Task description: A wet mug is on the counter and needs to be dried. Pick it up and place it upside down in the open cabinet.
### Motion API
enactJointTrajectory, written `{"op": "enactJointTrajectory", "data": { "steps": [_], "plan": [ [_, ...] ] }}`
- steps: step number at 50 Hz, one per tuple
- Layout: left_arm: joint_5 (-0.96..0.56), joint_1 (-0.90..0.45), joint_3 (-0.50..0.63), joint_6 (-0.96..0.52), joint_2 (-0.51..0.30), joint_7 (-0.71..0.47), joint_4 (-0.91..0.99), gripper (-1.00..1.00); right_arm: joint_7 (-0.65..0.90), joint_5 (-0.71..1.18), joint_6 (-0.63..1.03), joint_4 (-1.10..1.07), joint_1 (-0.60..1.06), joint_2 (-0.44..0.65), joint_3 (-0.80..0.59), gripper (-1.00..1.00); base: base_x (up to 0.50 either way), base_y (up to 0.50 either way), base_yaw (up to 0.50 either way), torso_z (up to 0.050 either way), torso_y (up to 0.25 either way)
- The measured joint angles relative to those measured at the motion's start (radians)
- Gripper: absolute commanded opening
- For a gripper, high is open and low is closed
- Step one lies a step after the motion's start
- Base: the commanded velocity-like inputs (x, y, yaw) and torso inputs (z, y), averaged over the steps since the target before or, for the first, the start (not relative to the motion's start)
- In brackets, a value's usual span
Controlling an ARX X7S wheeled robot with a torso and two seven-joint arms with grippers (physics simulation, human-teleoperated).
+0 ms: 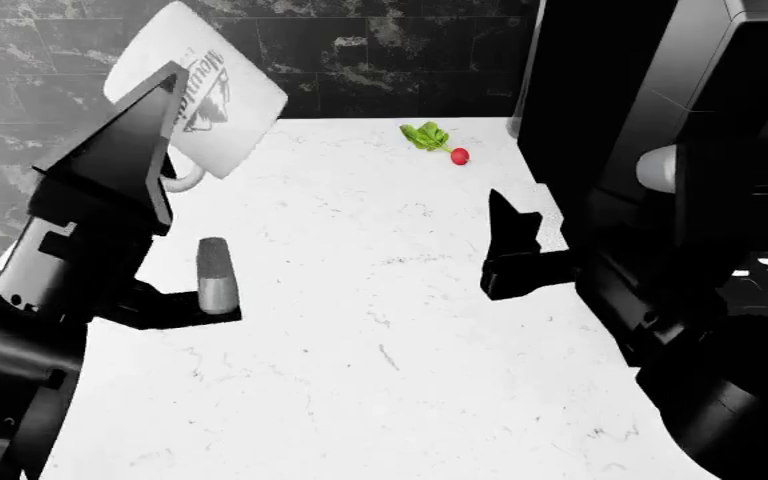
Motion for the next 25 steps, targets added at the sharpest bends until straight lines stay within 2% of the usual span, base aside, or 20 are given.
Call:
{"op": "enactJointTrajectory", "data": {
  "steps": [13, 25],
  "plan": [
    [0.035, -0.154, 0.073, 0.318, -0.054, -0.256, -0.137, -1.0, -0.09, -0.057, 0.002, 0.015, -0.004, 0.033, -0.026, 1.0, 0.0, 0.0, 0.0, 0.0, 0.0],
    [0.047, -0.281, 0.128, 0.573, -0.059, -0.44, -0.271, -1.0, -0.128, -0.059, 0.0, 0.019, -0.001, 0.052, -0.033, 1.0, 0.0, 0.0, 0.0, 0.0, 0.0]
  ]
}}
